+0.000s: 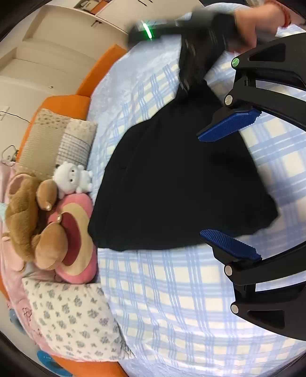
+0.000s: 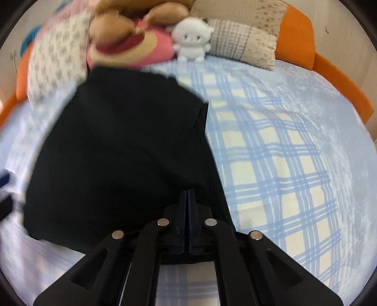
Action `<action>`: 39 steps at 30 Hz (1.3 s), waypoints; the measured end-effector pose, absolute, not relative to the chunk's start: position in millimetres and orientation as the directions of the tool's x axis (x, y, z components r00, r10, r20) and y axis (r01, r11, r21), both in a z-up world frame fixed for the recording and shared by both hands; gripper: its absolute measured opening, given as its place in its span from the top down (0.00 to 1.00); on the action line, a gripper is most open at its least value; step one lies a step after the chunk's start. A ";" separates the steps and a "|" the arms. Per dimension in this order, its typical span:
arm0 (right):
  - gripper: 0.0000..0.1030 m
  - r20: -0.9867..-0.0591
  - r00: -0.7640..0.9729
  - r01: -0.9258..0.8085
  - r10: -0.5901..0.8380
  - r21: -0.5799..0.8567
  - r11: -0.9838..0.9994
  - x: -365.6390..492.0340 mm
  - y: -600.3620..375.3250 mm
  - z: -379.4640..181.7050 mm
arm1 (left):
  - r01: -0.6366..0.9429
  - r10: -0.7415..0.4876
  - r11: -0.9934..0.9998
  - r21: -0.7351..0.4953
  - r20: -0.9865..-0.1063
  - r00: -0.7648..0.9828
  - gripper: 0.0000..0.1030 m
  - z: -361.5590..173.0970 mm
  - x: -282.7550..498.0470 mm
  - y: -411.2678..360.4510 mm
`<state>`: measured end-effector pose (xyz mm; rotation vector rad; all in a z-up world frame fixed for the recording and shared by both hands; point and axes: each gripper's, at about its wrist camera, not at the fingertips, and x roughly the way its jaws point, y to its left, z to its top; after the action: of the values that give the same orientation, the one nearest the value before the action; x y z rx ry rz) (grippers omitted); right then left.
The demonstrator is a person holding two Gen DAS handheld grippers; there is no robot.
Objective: Fold large clothes
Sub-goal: 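Open both tools to release the folded jacket, then close both tools on the end of the folded black jacket bundle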
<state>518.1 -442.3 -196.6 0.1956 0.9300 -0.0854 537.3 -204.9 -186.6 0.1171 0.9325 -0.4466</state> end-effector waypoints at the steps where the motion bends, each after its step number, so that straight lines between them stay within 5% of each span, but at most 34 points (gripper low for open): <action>1: 0.94 -0.782 0.623 0.163 0.038 0.177 0.971 520.0 -447.4 -187.0 | 0.423 -0.323 0.900 -0.105 -0.814 0.484 0.23 -195.9 539.6 -209.7; 6: 0.94 -0.733 0.629 0.074 0.257 0.386 0.919 573.7 -451.7 -165.0 | 0.443 -0.284 0.896 -0.020 -0.793 0.540 0.21 -230.1 528.3 -218.8; 11: 0.94 -0.754 0.498 0.126 0.428 0.552 0.824 649.7 -439.1 -201.6 | 0.454 -0.302 0.891 -0.023 -0.776 0.554 0.21 -233.9 524.7 -217.3; 15: 0.98 -0.840 0.441 0.196 0.316 0.434 0.879 677.7 -425.6 -230.5 | 0.471 -0.324 0.881 -0.036 -0.771 0.548 0.21 -234.8 524.6 -213.7; 29: 1.00 -0.866 0.480 0.273 0.137 0.296 0.915 725.6 -433.3 -255.3 | 0.534 -0.343 0.846 0.002 -0.765 0.545 0.18 -238.7 514.7 -213.8; 32: 0.92 -0.851 0.491 0.227 0.187 0.332 0.916 715.7 -433.6 -238.2 | 0.549 -0.387 0.833 -0.068 -0.781 0.491 0.18 -218.7 519.5 -201.7; 34: 0.76 -0.817 0.525 0.160 0.240 0.371 0.915 692.8 -441.2 -211.3 | 0.525 -0.423 0.840 -0.136 -0.769 0.478 0.14 -197.7 526.1 -181.2; 35: 0.42 -0.805 0.546 0.130 0.232 0.355 0.926 680.3 -444.5 -197.4 | 0.508 -0.444 0.844 -0.173 -0.757 0.479 0.09 -185.9 532.6 -168.3; 36: 0.25 -0.794 0.567 0.107 0.218 0.334 0.937 666.8 -448.4 -183.6 | 0.489 -0.458 0.847 -0.209 -0.753 0.472 0.09 -177.5 542.4 -157.3; 37: 0.18 -0.788 0.575 0.094 0.219 0.330 0.939 657.9 -451.7 -175.6 | 0.475 -0.463 0.849 -0.233 -0.759 0.456 0.09 -174.4 551.0 -151.9; 39: 0.19 -0.788 0.558 0.071 0.260 0.358 0.931 636.5 -467.3 -161.4 | 0.427 -0.445 0.865 -0.262 -0.793 0.417 0.09 -174.8 578.5 -145.6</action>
<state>636.5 -467.3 -161.4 0.3723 0.9779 0.1146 578.5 -145.6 -174.8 -0.0200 1.0009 -0.5476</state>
